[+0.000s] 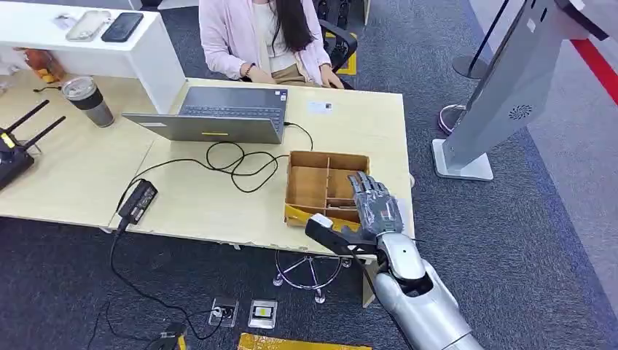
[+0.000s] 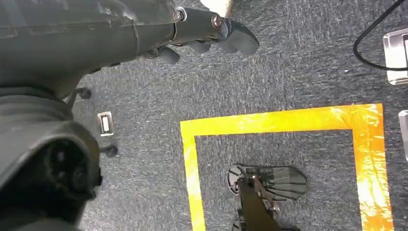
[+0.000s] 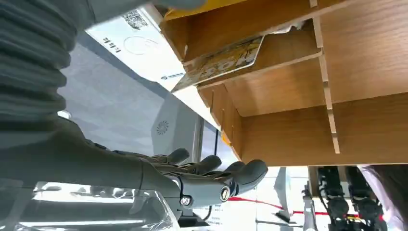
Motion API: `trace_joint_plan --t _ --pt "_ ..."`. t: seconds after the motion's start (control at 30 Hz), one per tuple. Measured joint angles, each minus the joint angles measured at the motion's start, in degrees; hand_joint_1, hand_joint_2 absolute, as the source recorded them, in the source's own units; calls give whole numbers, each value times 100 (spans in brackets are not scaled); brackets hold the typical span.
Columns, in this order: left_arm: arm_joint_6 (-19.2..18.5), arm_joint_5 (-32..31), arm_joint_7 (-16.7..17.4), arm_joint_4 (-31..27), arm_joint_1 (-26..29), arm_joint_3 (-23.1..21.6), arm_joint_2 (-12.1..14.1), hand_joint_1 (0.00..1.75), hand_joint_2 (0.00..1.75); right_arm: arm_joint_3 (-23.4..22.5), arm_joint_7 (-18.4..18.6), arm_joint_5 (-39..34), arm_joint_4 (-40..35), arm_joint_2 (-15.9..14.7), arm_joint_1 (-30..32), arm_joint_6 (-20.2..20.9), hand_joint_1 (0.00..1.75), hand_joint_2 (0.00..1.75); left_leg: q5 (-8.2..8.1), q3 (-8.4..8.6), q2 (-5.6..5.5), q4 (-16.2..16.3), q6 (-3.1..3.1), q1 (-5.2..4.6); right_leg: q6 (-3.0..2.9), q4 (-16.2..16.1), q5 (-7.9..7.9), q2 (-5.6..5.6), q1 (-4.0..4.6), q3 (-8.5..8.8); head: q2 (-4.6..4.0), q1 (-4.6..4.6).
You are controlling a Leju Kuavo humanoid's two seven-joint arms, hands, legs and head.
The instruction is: Pass the card to the sensor for recognition and then transmit it.
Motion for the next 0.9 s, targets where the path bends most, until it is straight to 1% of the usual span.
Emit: trace_joint_plan --t 0.03,0.17,0.43,0.47,0.5,0.53,0.57,0.6,0.63,0.67,0.7,0.73,0.77,0.8,0.83,0.87,0.9 --pt "0 -4 2 0 -7 0 0 0 0 0 -4 -15 17 0 0 -17 0 175 0 0 0 0 0 0 0 0 0 0 0 0 0 0" --pt "9 -13 7 0 -24 -2 0 0 0 0 -35 -13 94 0 -8 -179 2 175 0 0 0 0 0 0 0 0 0 0 0 0 0 0" --pt "7 -39 13 0 -52 -7 0 0 0 0 -66 -15 254 0 -38 -223 0 175 0 0 0 0 0 0 0 0 0 0 0 0 0 0" --pt "7 -44 13 0 -53 -9 0 0 0 0 -68 -15 264 2 -38 -223 7 175 0 0 0 0 0 0 0 0 0 0 0 0 0 0" --pt "7 -50 18 0 -55 -11 0 0 0 0 -68 -15 273 2 -39 -223 45 175 0 0 0 0 0 0 0 0 0 0 0 0 0 -2" --pt "7 -59 22 0 -57 -13 0 0 0 0 -68 -15 284 4 -39 -223 59 175 0 0 0 0 0 0 0 0 0 0 0 0 0 0" --pt "7 -61 29 0 -61 -20 0 0 0 0 -70 -15 297 9 -38 -223 58 175 0 0 0 0 0 0 0 0 0 0 0 0 0 0" --pt "9 -61 33 0 -64 -24 0 0 0 0 -70 -15 306 15 -38 -221 120 175 0 -1 0 0 0 0 0 0 0 0 0 0 0 0" --pt "9 -61 37 0 -68 -24 0 0 0 0 -76 -15 319 24 -39 -223 150 175 0 0 0 0 0 0 0 0 0 0 0 0 0 0" --pt "9 -63 42 0 -73 -26 0 0 0 0 -83 -15 332 35 -38 -223 141 175 0 0 0 0 0 0 0 0 0 0 0 0 0 0" --pt "9 -63 50 0 -77 -28 0 0 0 0 -85 -13 348 39 -38 -223 68 175 0 0 0 0 0 0 0 0 0 0 0 0 0 -2" --pt "9 -63 50 0 -80 -28 0 0 0 0 -88 -13 361 42 -38 -223 101 175 0 0 0 0 0 0 0 0 0 0 0 0 0 0" --pt "9 -63 53 0 -81 -28 0 0 0 0 -88 -13 372 44 -38 -225 147 175 0 0 0 0 0 0 0 0 0 0 0 0 0 0" --pt "9 -63 53 0 -81 -28 0 0 0 0 -88 -9 389 48 -38 -234 138 175 0 0 0 0 0 0 0 0 0 0 0 0 0 0" --pt "9 -65 53 0 -83 -28 0 0 0 2 -90 -7 407 52 -39 -240 120 175 0 0 0 0 0 0 0 0 0 0 0 0 0 0" --pt "9 -72 53 0 -87 -31 0 0 0 0 -94 -2 422 57 -39 -247 52 175 0 0 0 0 0 0 0 0 0 0 0 0 0 0" --pt "9 -74 53 0 -93 -33 0 0 0 0 -98 2 437 63 -40 -256 127 175 0 0 0 0 0 0 0 0 0 0 0 0 0 0"
